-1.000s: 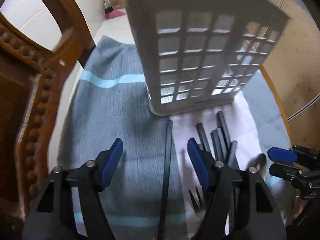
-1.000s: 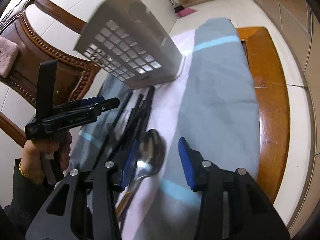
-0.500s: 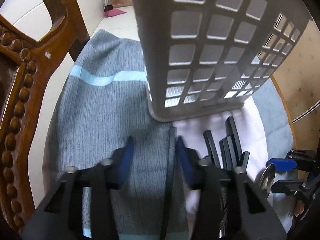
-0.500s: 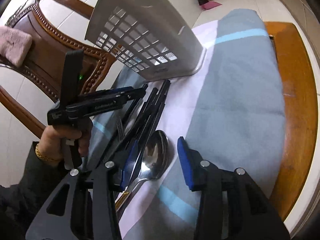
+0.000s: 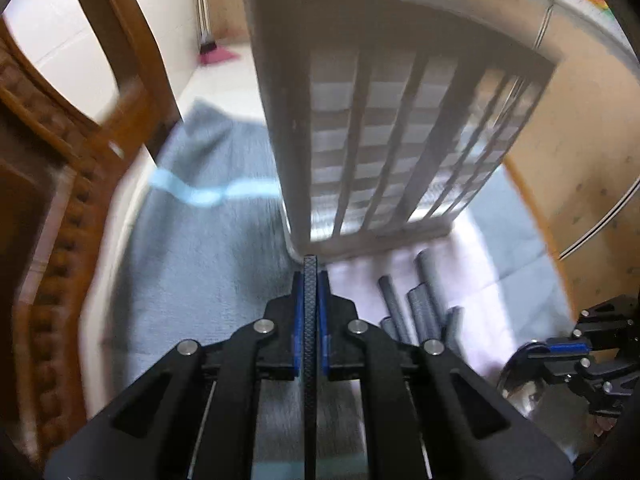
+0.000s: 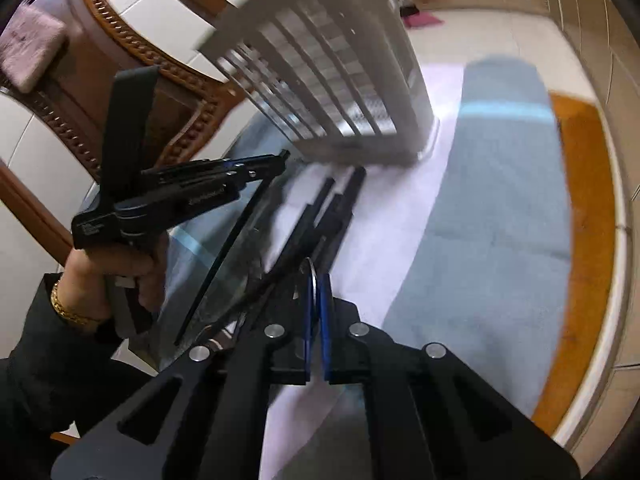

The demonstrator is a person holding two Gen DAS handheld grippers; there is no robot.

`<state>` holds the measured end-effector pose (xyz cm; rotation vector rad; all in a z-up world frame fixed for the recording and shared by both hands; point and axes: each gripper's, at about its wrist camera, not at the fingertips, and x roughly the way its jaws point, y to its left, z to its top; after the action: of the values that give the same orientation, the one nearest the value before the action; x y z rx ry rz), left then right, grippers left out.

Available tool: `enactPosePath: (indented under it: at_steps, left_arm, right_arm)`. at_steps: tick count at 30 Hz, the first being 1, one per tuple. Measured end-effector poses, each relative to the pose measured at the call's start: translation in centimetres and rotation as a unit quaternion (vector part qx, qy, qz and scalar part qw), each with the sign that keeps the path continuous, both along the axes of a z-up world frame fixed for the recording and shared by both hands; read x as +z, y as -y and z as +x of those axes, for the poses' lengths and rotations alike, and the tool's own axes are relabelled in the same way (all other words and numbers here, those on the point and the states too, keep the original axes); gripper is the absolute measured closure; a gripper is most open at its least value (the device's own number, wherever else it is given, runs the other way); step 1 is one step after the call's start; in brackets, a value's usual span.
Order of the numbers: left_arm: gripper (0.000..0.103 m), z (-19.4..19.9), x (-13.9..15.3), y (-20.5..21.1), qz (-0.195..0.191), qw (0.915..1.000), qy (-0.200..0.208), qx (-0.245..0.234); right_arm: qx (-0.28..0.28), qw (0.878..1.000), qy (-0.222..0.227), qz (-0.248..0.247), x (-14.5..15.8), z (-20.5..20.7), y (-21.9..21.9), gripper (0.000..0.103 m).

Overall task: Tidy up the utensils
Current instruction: 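Lift the chopstick with the left tool toward the grey holder while the right tool carries the spoon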

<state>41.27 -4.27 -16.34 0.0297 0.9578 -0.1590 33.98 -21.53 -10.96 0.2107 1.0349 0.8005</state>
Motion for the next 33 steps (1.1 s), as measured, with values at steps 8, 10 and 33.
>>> enactPosePath:
  at_steps: [8,10,33]
  left_arm:
    - [0.096,-9.5,11.6,-0.5,-0.003,0.9888,0.149,-0.012]
    - [0.096,-11.7,13.6,-1.1,-0.012,0.9834,0.181,-0.007]
    - [0.096,-25.7,17.8,-4.1,-0.058,0.9643,0.256,0.034]
  right_arm:
    - [-0.066,0.99,0.121,-0.014,7.1,-5.4,2.1,0.098]
    - [-0.086,0.984,0.152,-0.022,9.1,-7.3,2.6,0.098]
    - [-0.295,0.869,0.363,-0.16,17.8,-20.0,1.2,0.098]
